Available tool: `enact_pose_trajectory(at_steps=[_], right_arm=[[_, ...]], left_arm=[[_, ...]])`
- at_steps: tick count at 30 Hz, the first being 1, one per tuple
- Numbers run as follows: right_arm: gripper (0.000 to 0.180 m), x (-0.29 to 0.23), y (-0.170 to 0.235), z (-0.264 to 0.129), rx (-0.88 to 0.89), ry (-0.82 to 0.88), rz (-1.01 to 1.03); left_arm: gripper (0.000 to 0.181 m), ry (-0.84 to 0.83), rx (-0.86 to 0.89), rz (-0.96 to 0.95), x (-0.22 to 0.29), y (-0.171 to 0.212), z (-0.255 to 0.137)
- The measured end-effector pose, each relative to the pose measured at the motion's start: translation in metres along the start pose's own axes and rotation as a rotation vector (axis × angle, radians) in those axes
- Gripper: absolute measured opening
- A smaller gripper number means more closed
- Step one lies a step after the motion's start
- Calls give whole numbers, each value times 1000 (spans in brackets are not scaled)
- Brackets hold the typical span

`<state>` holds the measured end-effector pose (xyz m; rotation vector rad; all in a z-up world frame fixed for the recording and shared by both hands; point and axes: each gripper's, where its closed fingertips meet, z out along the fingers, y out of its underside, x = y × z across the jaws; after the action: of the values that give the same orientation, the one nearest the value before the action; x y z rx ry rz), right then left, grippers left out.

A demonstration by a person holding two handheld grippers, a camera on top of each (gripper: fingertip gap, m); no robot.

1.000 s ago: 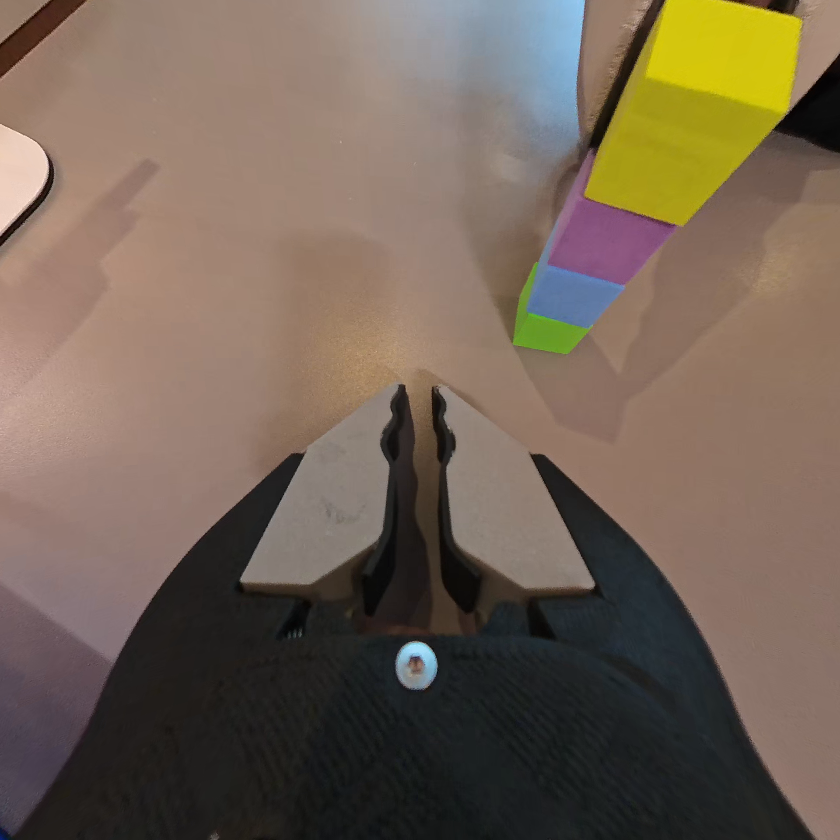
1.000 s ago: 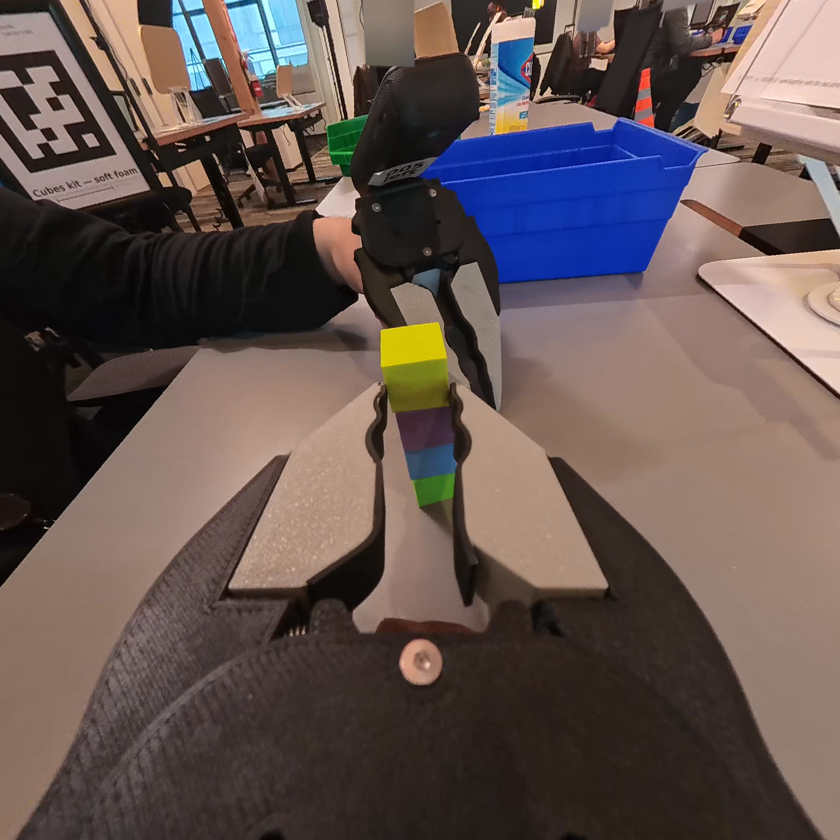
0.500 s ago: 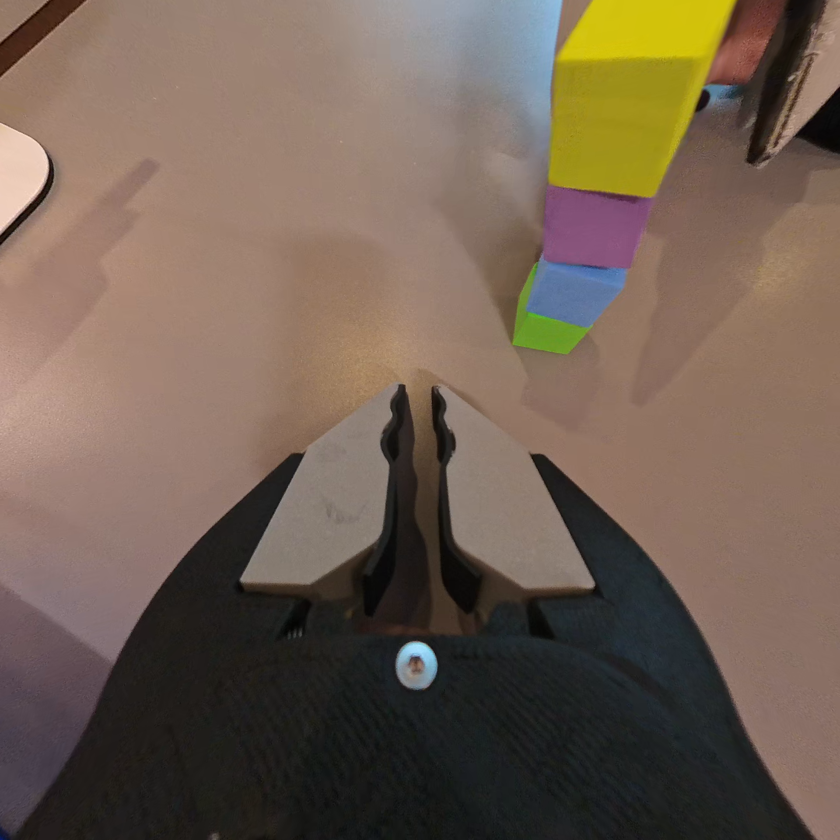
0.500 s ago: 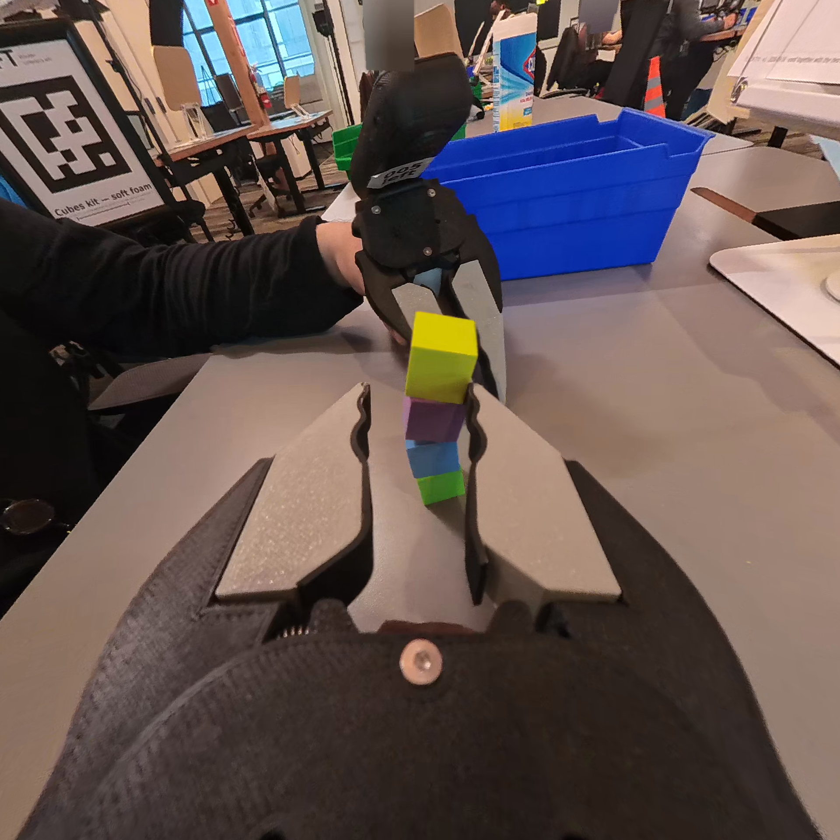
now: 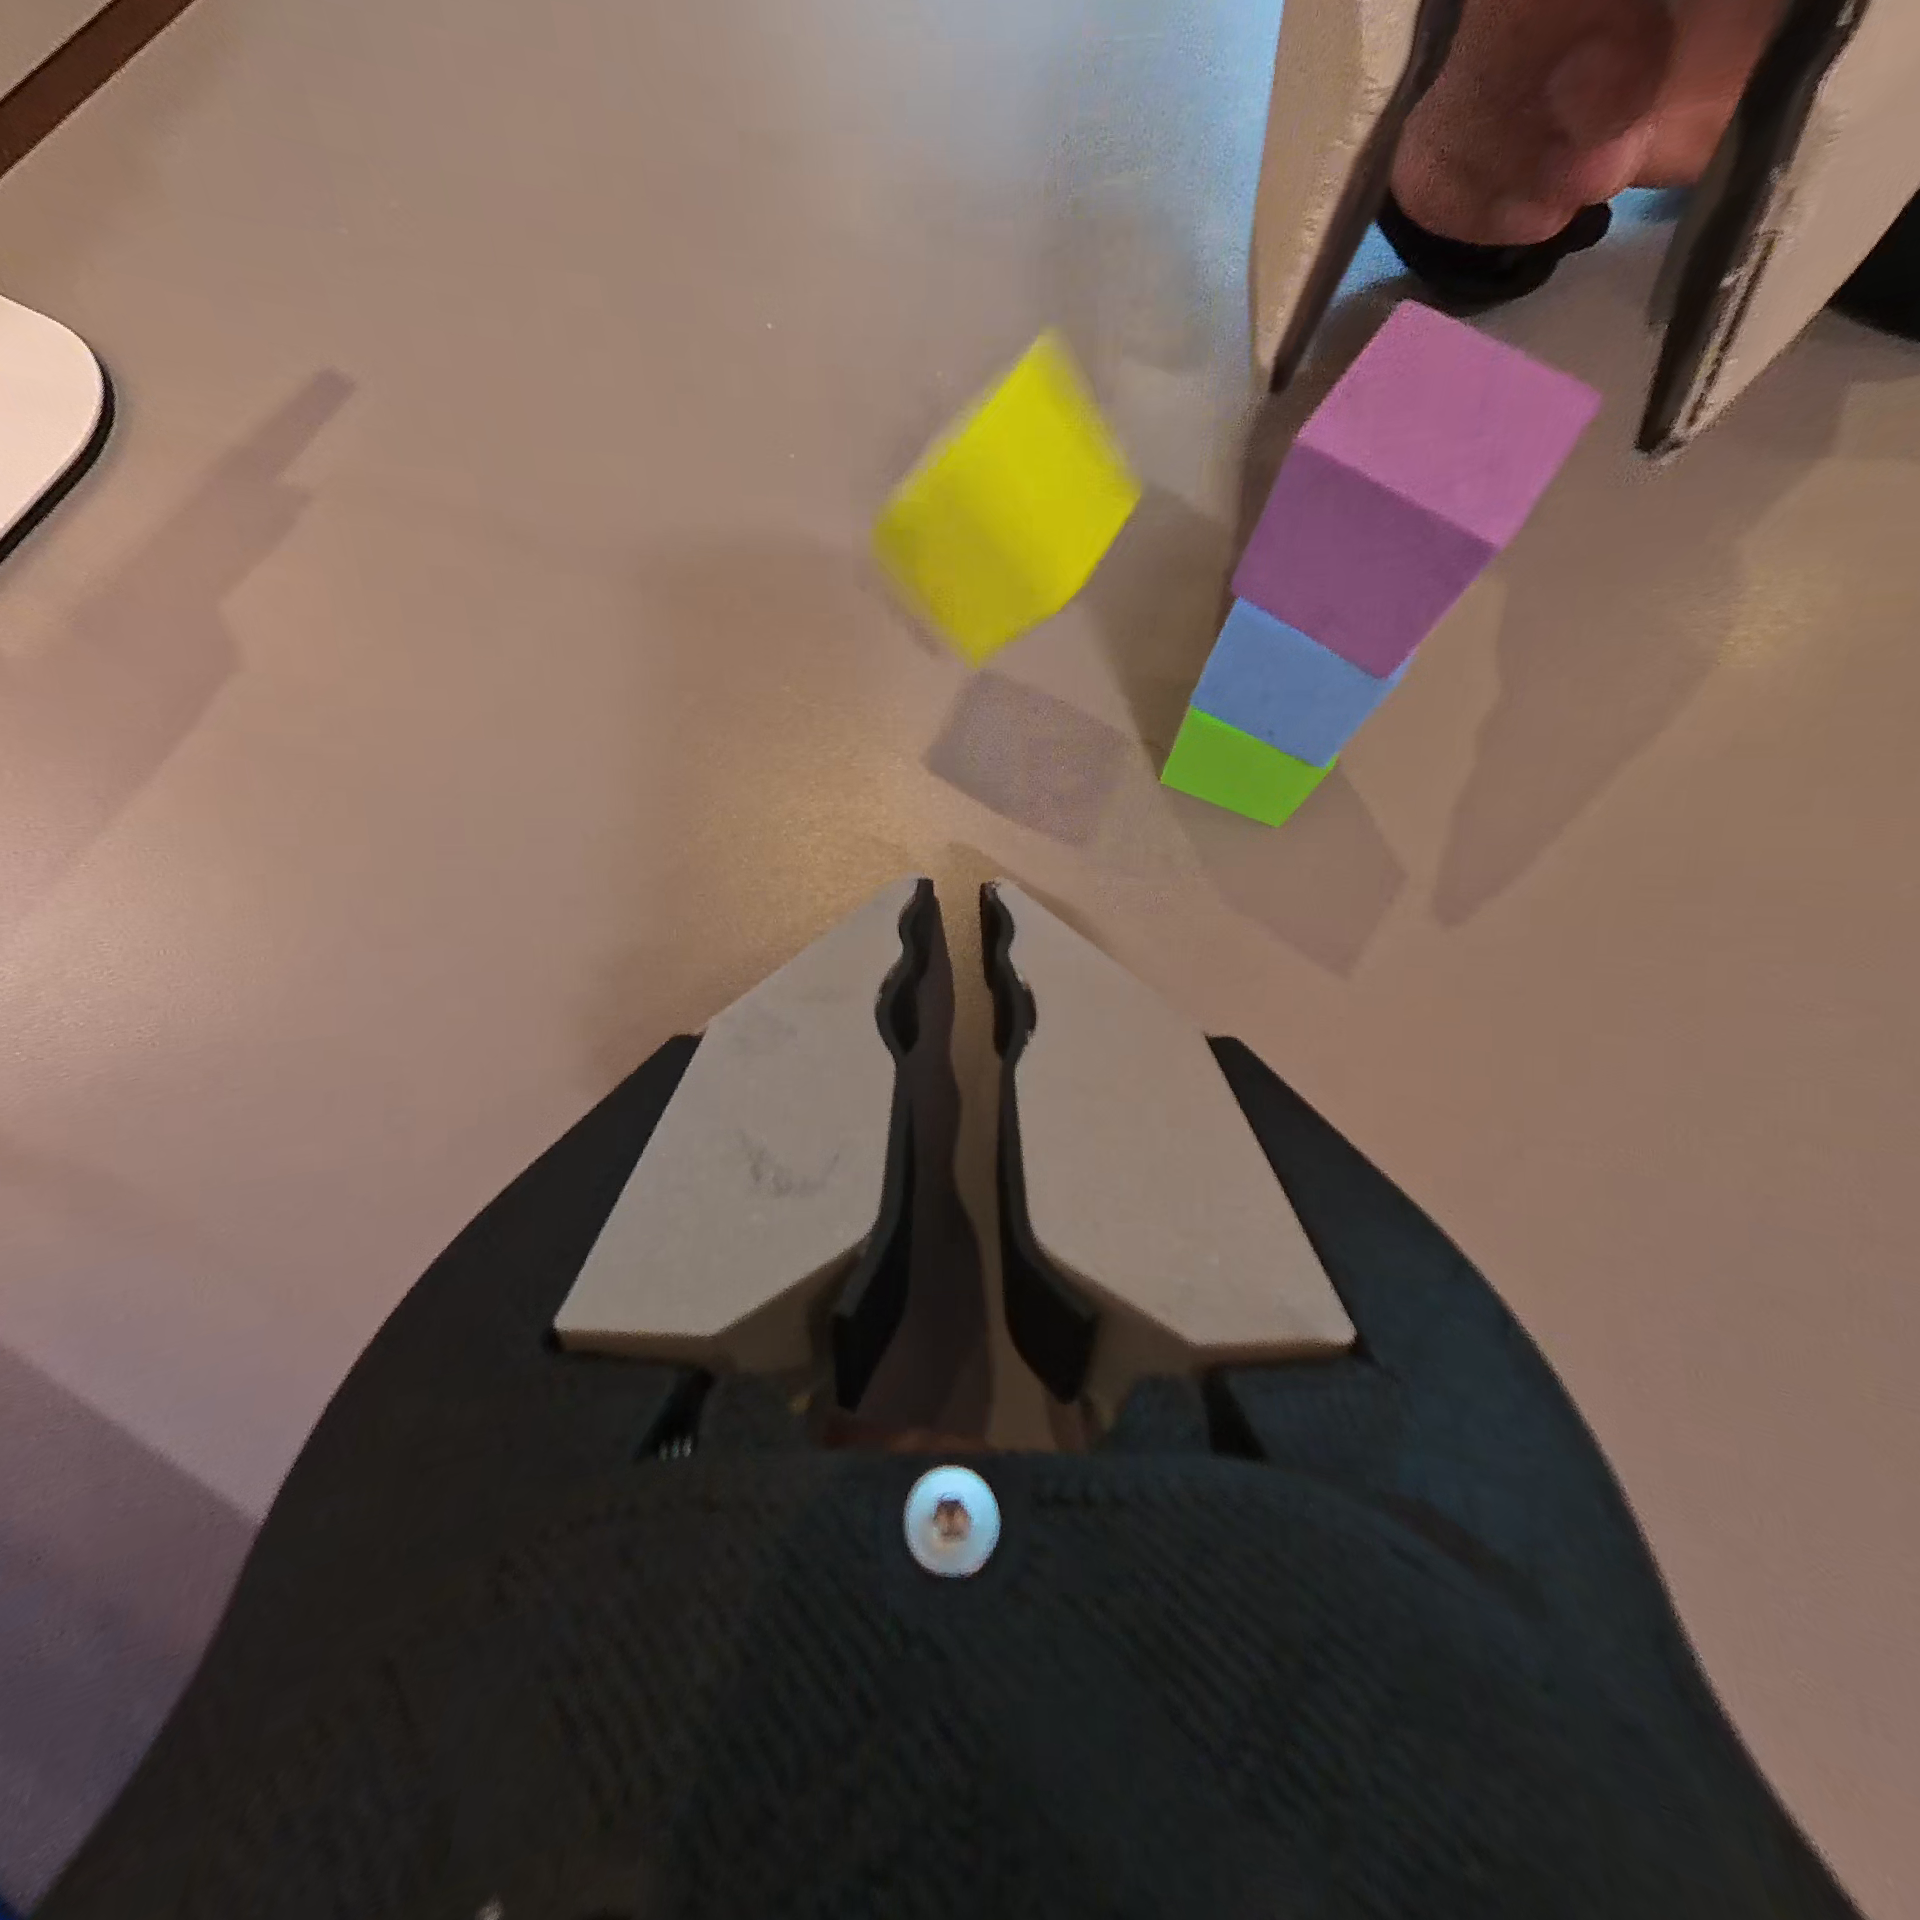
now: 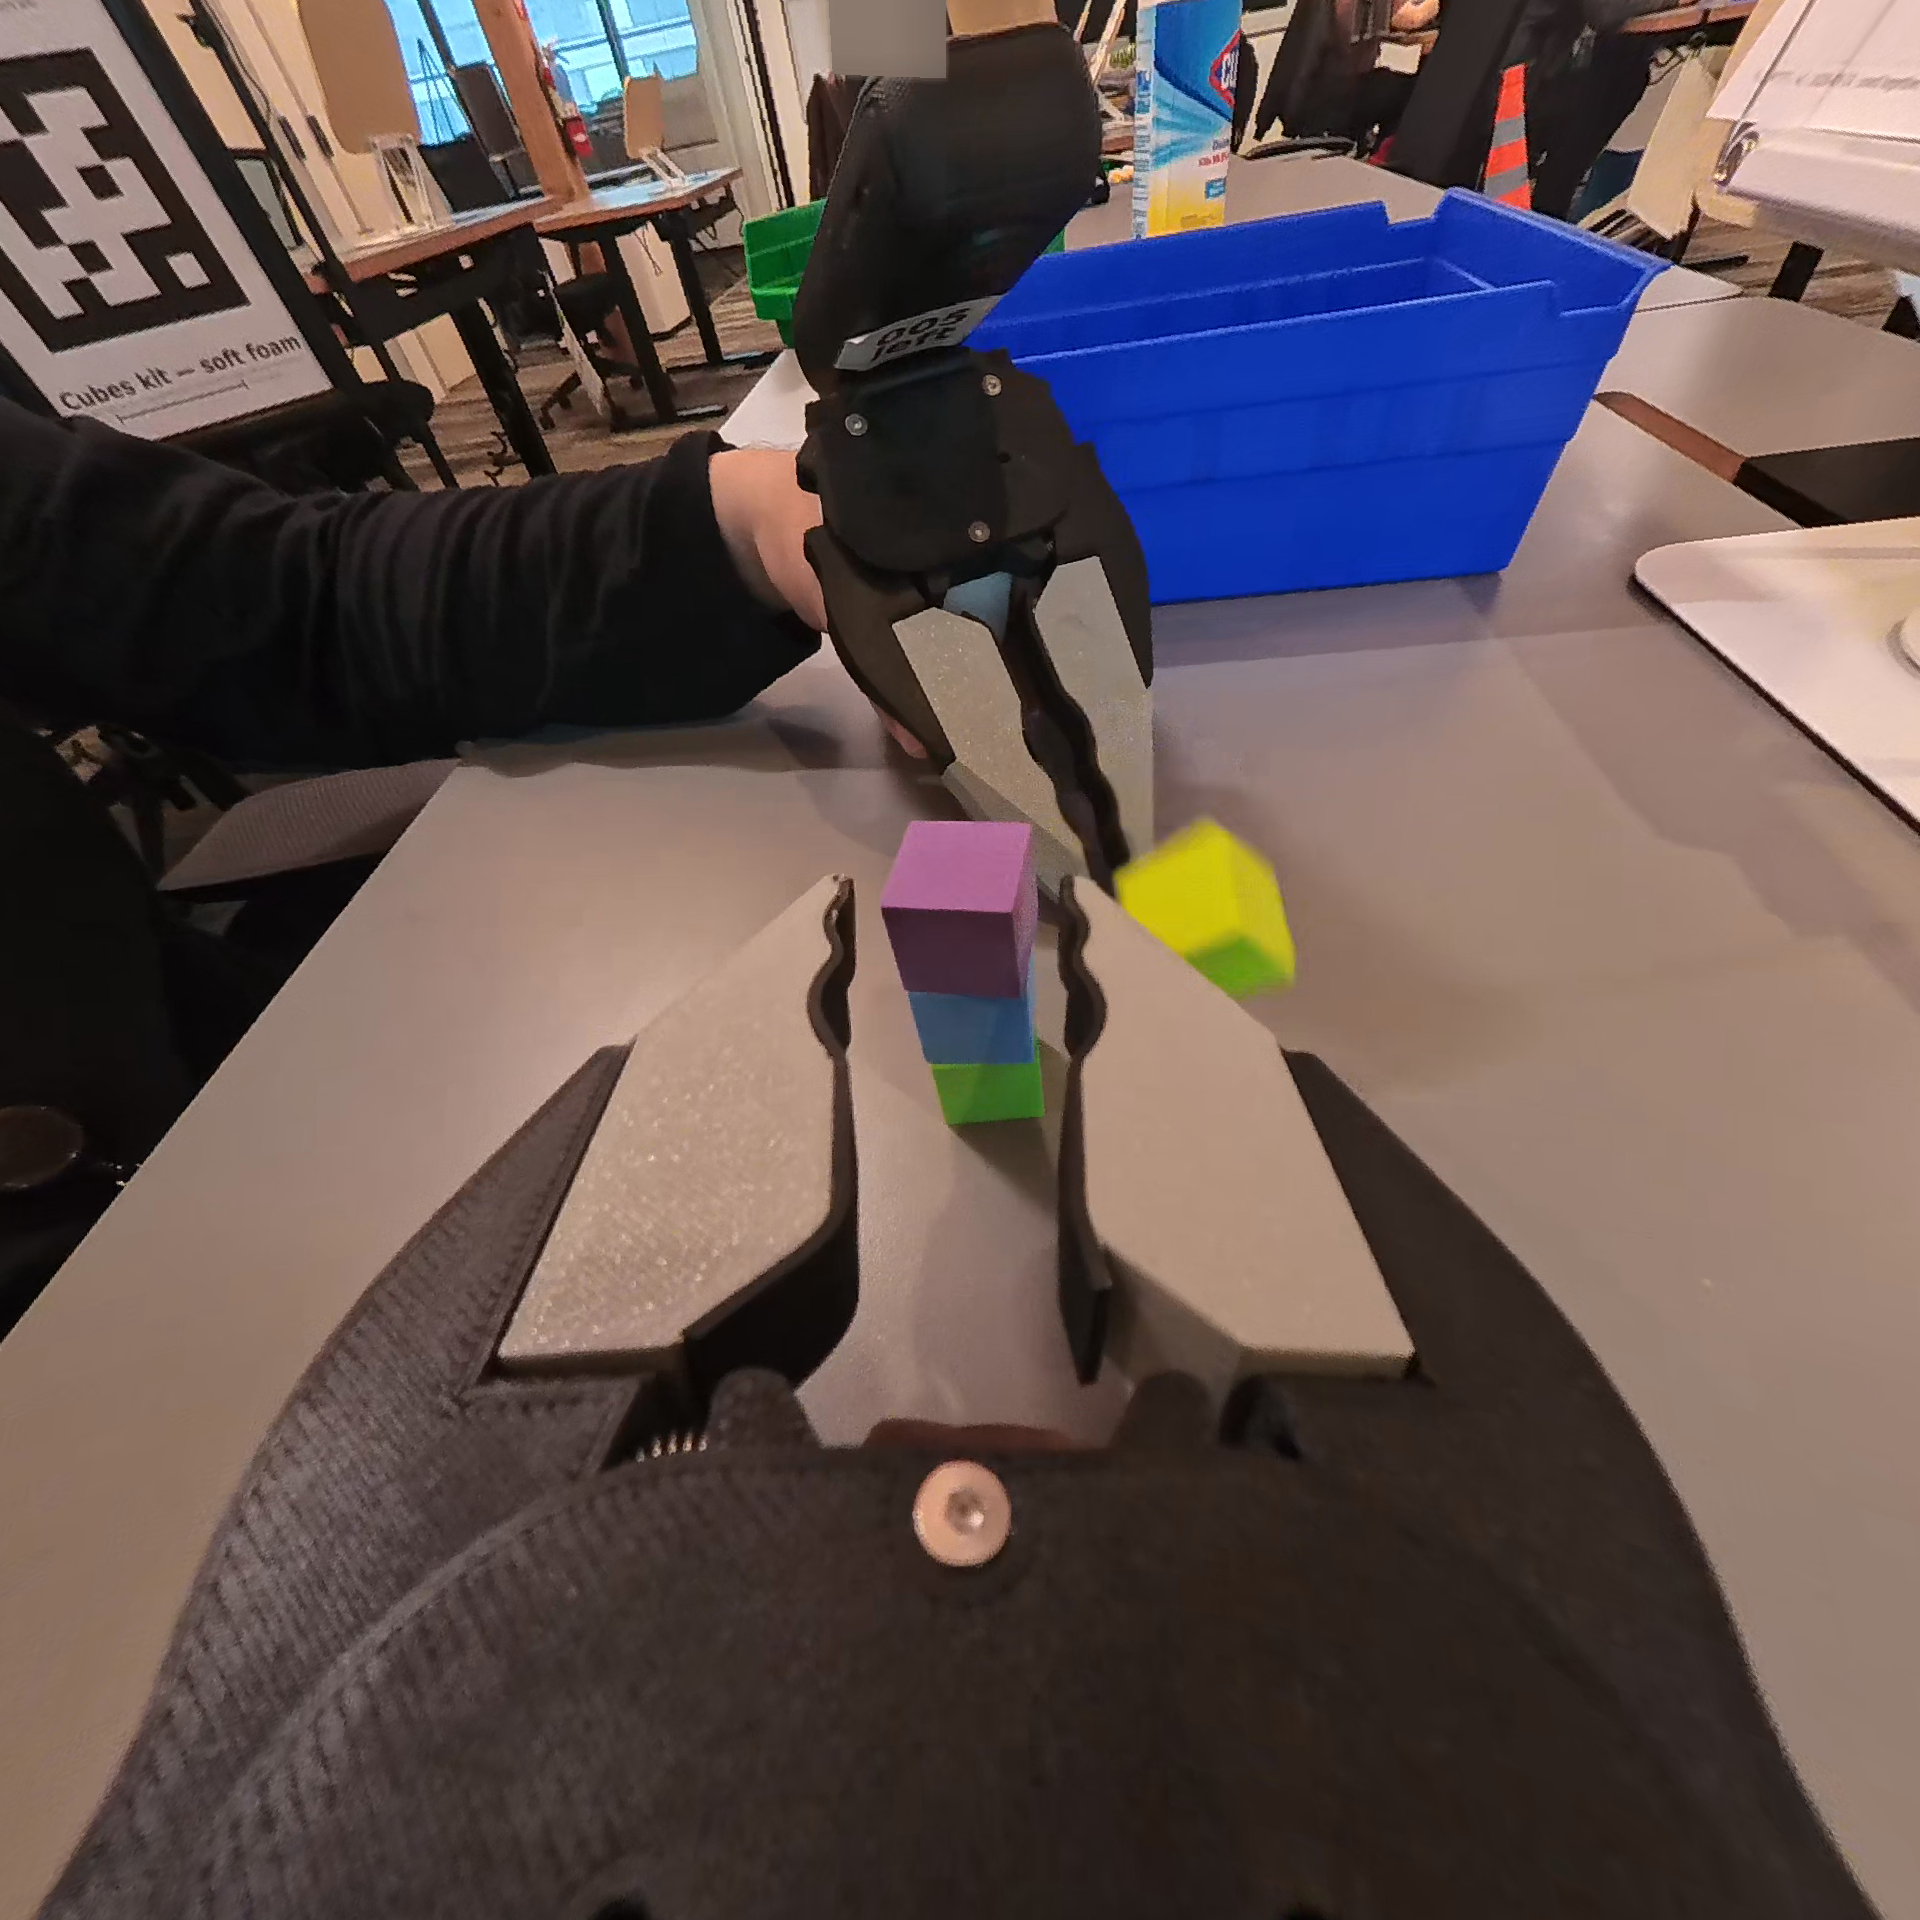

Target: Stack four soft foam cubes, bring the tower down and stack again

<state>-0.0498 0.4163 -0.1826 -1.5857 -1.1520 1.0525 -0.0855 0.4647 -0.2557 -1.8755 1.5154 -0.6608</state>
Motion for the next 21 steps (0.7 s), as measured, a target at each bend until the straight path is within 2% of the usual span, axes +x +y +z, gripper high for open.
enact_pose_trajectory(at_steps=[7,14,21], right_arm=[[37,2,-1,-3,7,7,13],[36,13,-17,-19,116,39,65],[32,39,-19,-35,161,172,117]], left_arm=[[7,-2,0,2,0,0,0],[7,-4,0,4,0,0,0],[7,-5,0,5,0,0,0]])
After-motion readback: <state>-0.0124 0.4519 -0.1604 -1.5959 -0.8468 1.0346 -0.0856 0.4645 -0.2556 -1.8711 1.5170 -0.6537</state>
